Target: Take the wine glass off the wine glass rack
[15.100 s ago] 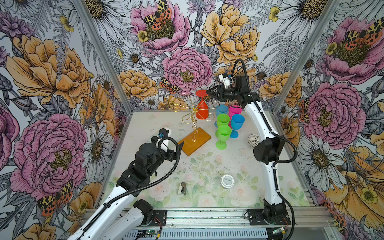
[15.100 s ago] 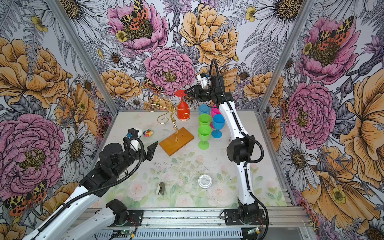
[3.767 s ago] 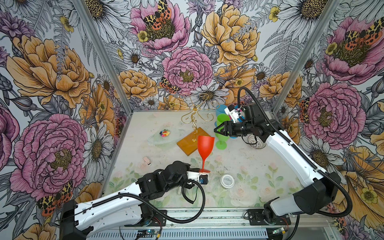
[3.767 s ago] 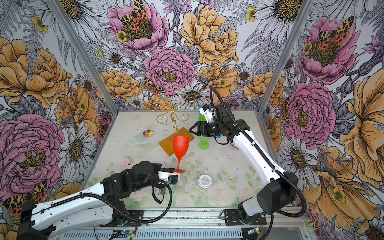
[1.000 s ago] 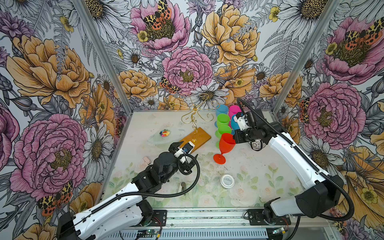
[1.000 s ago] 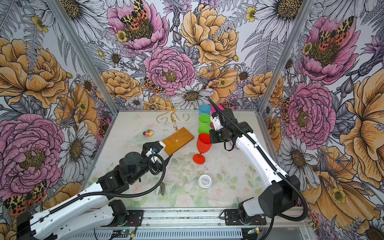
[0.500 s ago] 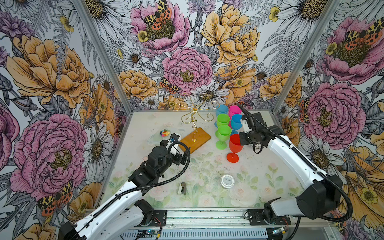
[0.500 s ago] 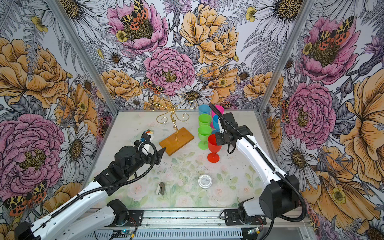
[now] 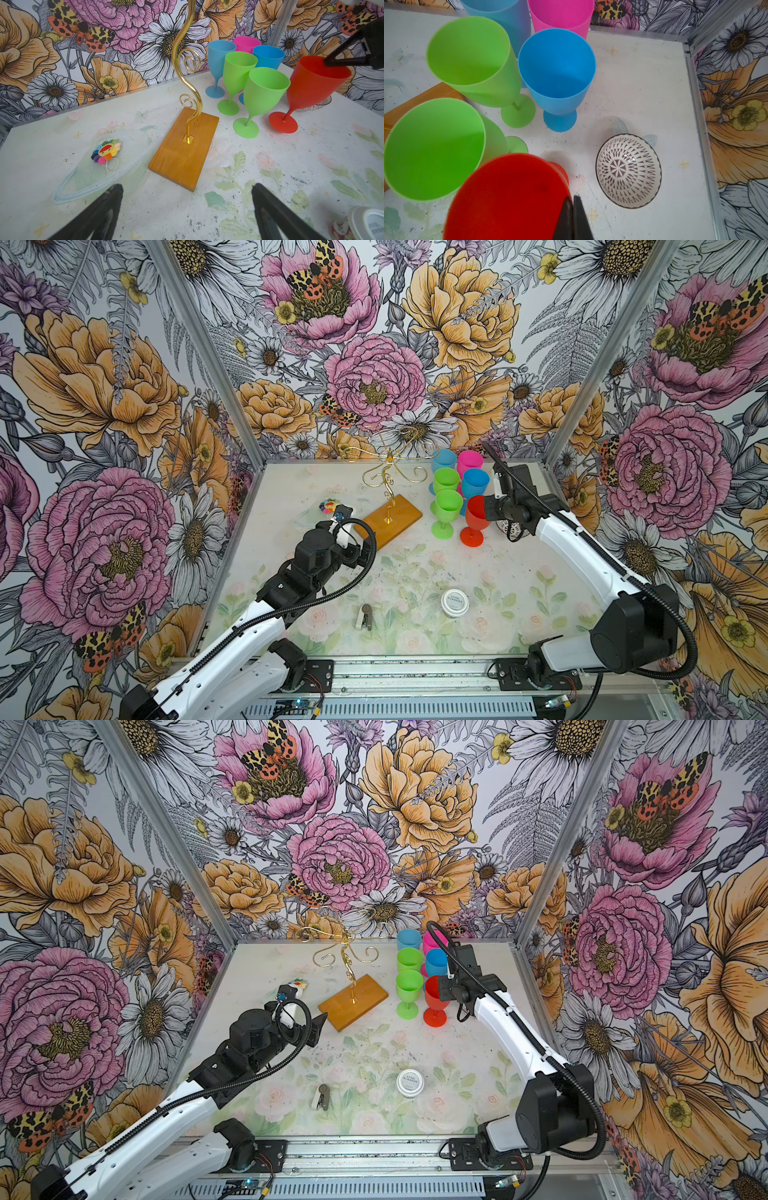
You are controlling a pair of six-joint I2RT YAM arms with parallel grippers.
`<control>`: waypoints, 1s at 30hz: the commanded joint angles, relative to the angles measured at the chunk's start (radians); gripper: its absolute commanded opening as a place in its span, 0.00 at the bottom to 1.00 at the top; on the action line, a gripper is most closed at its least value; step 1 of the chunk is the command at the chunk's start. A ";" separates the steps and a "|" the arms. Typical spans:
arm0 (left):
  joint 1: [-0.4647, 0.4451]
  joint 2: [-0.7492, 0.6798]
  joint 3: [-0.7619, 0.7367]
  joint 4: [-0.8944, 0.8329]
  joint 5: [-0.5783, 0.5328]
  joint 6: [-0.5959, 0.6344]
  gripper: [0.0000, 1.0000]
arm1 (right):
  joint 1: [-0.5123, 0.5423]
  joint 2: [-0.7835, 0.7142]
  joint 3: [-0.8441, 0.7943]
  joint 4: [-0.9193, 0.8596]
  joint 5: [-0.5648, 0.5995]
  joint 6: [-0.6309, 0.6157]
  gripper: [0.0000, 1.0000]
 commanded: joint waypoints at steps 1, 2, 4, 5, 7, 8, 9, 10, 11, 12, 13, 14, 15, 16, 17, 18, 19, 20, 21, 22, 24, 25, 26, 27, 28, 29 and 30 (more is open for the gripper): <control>0.013 -0.006 0.004 -0.002 0.002 -0.015 0.99 | -0.012 0.023 0.002 0.075 -0.008 -0.013 0.00; 0.013 -0.007 0.004 -0.002 0.002 -0.015 0.99 | -0.014 0.026 0.002 0.082 -0.011 -0.014 0.00; 0.014 -0.007 0.004 -0.002 0.000 -0.016 0.99 | -0.017 0.037 0.003 0.096 -0.014 -0.018 0.00; 0.014 -0.007 0.003 -0.001 0.000 -0.015 0.99 | -0.020 0.043 0.003 0.101 -0.013 -0.021 0.00; 0.016 -0.004 0.004 0.000 0.000 -0.014 0.99 | -0.022 0.054 0.003 0.110 -0.017 -0.024 0.00; 0.016 -0.003 0.004 0.000 0.000 -0.015 0.99 | -0.022 0.058 0.003 0.115 -0.018 -0.023 0.00; 0.016 -0.003 0.005 -0.003 -0.001 -0.014 0.99 | -0.023 0.061 0.001 0.120 -0.019 -0.025 0.00; 0.016 -0.003 0.004 -0.002 -0.003 -0.013 0.99 | -0.023 0.066 -0.001 0.123 -0.019 -0.027 0.00; 0.016 -0.003 0.004 -0.002 -0.003 -0.014 0.99 | -0.023 0.070 -0.001 0.126 -0.018 -0.026 0.00; 0.016 -0.003 0.004 -0.002 -0.004 -0.014 0.99 | -0.025 0.076 -0.003 0.127 -0.021 -0.026 0.00; 0.016 -0.003 0.004 -0.002 -0.004 -0.013 0.99 | -0.025 0.080 -0.003 0.128 -0.025 -0.022 0.00; 0.016 -0.003 0.004 -0.002 -0.005 -0.013 0.99 | -0.025 0.083 -0.005 0.129 -0.027 -0.021 0.00; 0.016 -0.001 0.006 -0.003 -0.004 -0.013 0.99 | -0.025 0.085 -0.006 0.131 -0.026 -0.020 0.00; 0.016 -0.001 0.006 -0.004 -0.004 -0.013 0.99 | -0.025 0.087 -0.009 0.135 -0.027 -0.019 0.00; 0.016 -0.002 0.007 -0.006 -0.004 -0.012 0.99 | -0.025 0.088 -0.010 0.138 -0.026 -0.019 0.00; 0.017 -0.003 0.007 -0.007 -0.006 -0.012 0.99 | -0.025 0.088 -0.011 0.140 -0.023 -0.019 0.00; 0.016 -0.003 0.007 -0.008 -0.006 -0.012 0.99 | -0.026 0.090 -0.012 0.142 -0.024 -0.019 0.00; 0.017 -0.004 0.007 -0.010 -0.007 -0.012 0.99 | -0.026 0.091 -0.014 0.142 -0.024 -0.017 0.00; 0.016 -0.004 0.007 -0.008 -0.004 -0.012 0.99 | -0.026 0.091 -0.015 0.143 -0.022 -0.016 0.00; 0.016 -0.003 0.008 -0.008 0.001 -0.012 0.99 | -0.026 0.092 -0.014 0.143 -0.021 -0.015 0.00; 0.016 -0.003 0.009 -0.008 0.005 -0.012 0.99 | -0.026 0.093 -0.015 0.142 -0.017 -0.015 0.00; 0.016 -0.003 0.009 -0.008 0.005 -0.011 0.99 | -0.026 0.093 -0.015 0.143 -0.013 -0.015 0.00; 0.017 -0.003 0.009 -0.007 0.003 -0.010 0.99 | -0.027 0.093 -0.017 0.142 -0.010 -0.014 0.01; 0.016 -0.003 0.009 -0.008 0.004 -0.010 0.99 | -0.028 0.093 -0.018 0.143 -0.008 -0.014 0.03; 0.016 -0.003 0.007 -0.008 0.005 -0.010 0.99 | -0.029 0.093 -0.019 0.142 -0.008 -0.014 0.04; 0.016 -0.001 0.007 -0.008 0.006 -0.010 0.99 | -0.028 0.092 -0.020 0.143 -0.009 -0.012 0.05; 0.016 0.000 0.007 -0.008 0.008 -0.012 0.99 | -0.028 0.092 -0.021 0.143 -0.009 -0.011 0.08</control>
